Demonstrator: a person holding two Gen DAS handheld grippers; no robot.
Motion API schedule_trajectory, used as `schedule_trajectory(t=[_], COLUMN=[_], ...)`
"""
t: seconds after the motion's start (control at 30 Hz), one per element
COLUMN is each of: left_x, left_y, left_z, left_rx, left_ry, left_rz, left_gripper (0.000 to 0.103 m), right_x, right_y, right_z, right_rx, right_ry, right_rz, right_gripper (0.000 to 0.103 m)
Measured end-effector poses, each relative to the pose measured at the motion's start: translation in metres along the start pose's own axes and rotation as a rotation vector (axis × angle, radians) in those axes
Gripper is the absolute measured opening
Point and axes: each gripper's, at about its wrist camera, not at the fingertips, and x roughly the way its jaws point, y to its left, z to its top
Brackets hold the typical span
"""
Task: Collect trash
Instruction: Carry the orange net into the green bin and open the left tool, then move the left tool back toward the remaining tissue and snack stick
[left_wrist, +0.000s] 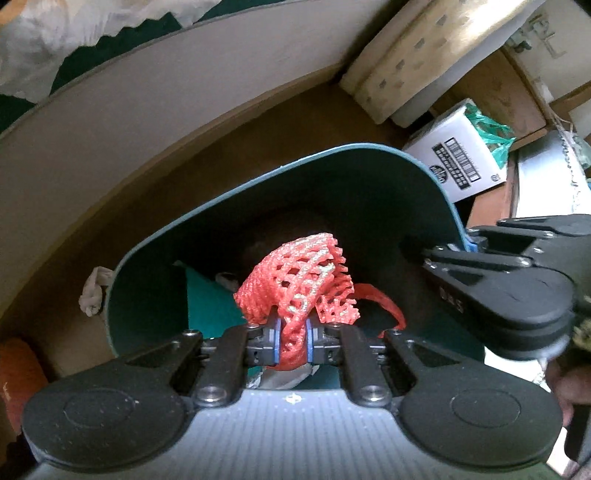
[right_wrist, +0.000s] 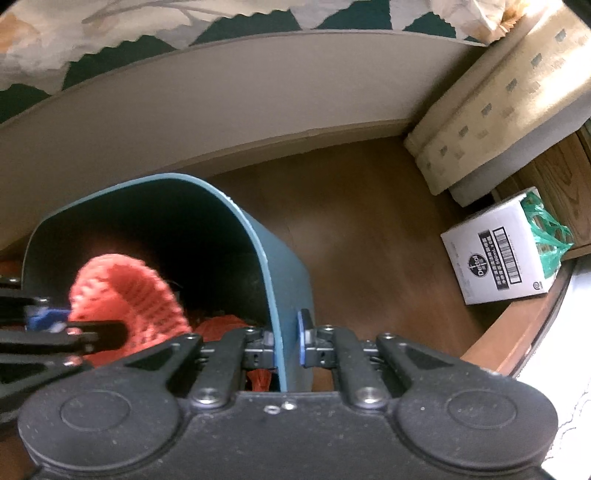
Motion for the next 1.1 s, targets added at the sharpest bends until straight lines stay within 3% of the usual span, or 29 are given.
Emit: schedule_trajectory(t=[0.23,0.33,0.37,0.4,0.83,1.1], left_x=[0.005,0.001,-0.001,-0.003,-0.032,-0.04], left_y=[0.007,0.008,0.009,0.01,0.028,0.064], left_z=[-0.002,-0.004,-0.004,-0.005,-0.015,-0.031], left_rx=[0.0,-0.011,-0.016,-0.021,-0.002,-0.028], left_ry=[0.001,-0.012,-0.017,-0.027,-0.102,-0.109], left_rz=[0.022,0.012,0.007,0.0,-0.007,0.03], left_gripper=[0.015,0.043,0.059,0.063,0.063,0.063], right_x=[-0.002,-0.003,-0.002,-0.003,0.002,0.02], right_y=[0.005,0.004,0.003,0.003,-0.017,-0.032], right_z=[0.003,0.002,0.002,0.002,0.001,0.0], right_rx=[0.001,0.007,0.009,0.011,0.066,-0.016], right_ry=[-0.002,-0.003,-0.004,-0.004,0.017,0.049], right_rz=[0.003,-0.002,-0.005,-0.008,-0.063,-0.116], right_gripper=[0.008,0.008,0.008,0.008,0.008,0.007])
